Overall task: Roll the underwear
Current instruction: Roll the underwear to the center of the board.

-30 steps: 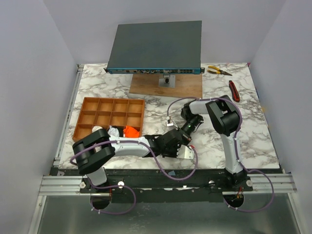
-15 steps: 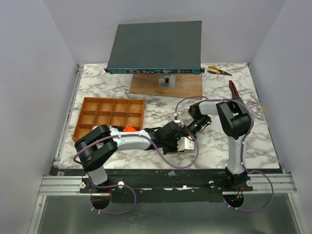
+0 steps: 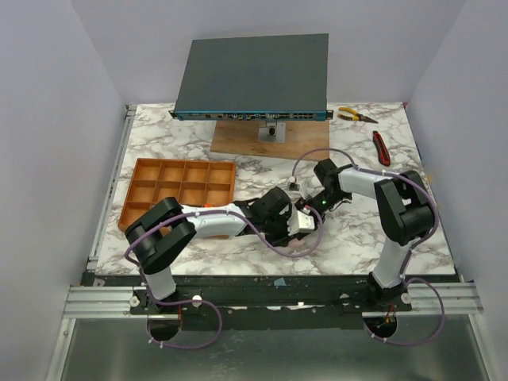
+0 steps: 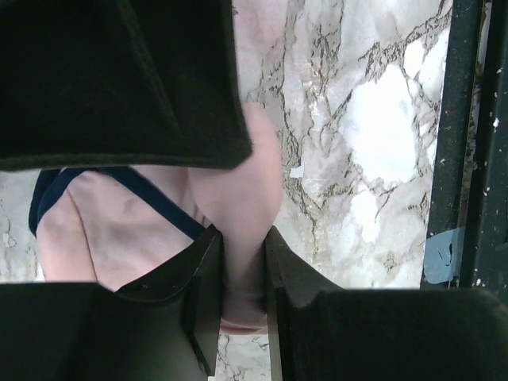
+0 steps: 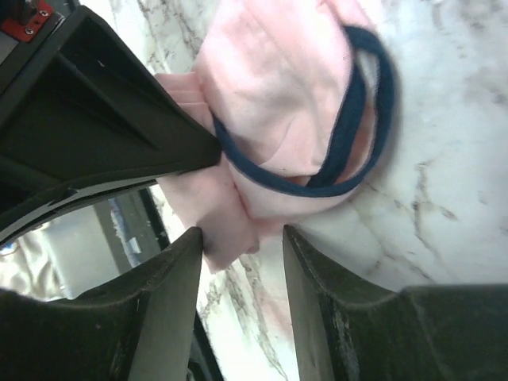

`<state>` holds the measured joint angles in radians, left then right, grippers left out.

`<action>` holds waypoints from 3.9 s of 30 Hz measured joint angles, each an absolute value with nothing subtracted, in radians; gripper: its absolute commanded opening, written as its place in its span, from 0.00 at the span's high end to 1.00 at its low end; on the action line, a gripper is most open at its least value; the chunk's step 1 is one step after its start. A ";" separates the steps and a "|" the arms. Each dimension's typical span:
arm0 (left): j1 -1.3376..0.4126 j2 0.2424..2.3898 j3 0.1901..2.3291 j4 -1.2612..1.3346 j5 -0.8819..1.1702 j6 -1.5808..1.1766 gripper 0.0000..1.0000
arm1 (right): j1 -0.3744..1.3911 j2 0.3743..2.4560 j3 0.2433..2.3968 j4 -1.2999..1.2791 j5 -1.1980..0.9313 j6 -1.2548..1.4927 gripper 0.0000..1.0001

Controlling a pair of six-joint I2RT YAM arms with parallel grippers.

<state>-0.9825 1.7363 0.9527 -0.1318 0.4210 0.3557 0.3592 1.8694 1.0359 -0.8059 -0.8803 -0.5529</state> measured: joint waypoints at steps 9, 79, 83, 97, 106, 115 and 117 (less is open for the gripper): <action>-0.951 1.754 0.963 -0.130 0.461 0.284 1.00 | 0.332 1.738 0.970 -0.581 -0.762 -0.469 0.52; -0.853 1.847 1.071 -0.173 0.543 0.148 1.00 | 0.492 1.623 0.863 -0.289 -0.250 -0.251 0.84; -0.853 1.851 1.081 -0.184 0.542 0.149 1.00 | 0.492 1.623 0.863 -0.290 -0.248 -0.251 0.83; -0.833 1.951 1.201 -0.263 0.667 0.173 1.00 | 0.483 1.620 0.873 -0.307 -0.193 -0.247 0.57; -0.818 1.992 1.237 -0.284 0.746 0.181 1.00 | 0.436 1.597 0.874 -0.350 -0.181 -0.245 0.50; -0.819 2.023 1.263 -0.275 0.789 0.199 1.00 | 0.397 1.563 0.859 -0.389 -0.200 -0.264 0.41; -0.821 2.026 1.267 -0.275 0.789 0.198 1.00 | 0.390 1.562 0.857 -0.393 -0.199 -0.267 0.39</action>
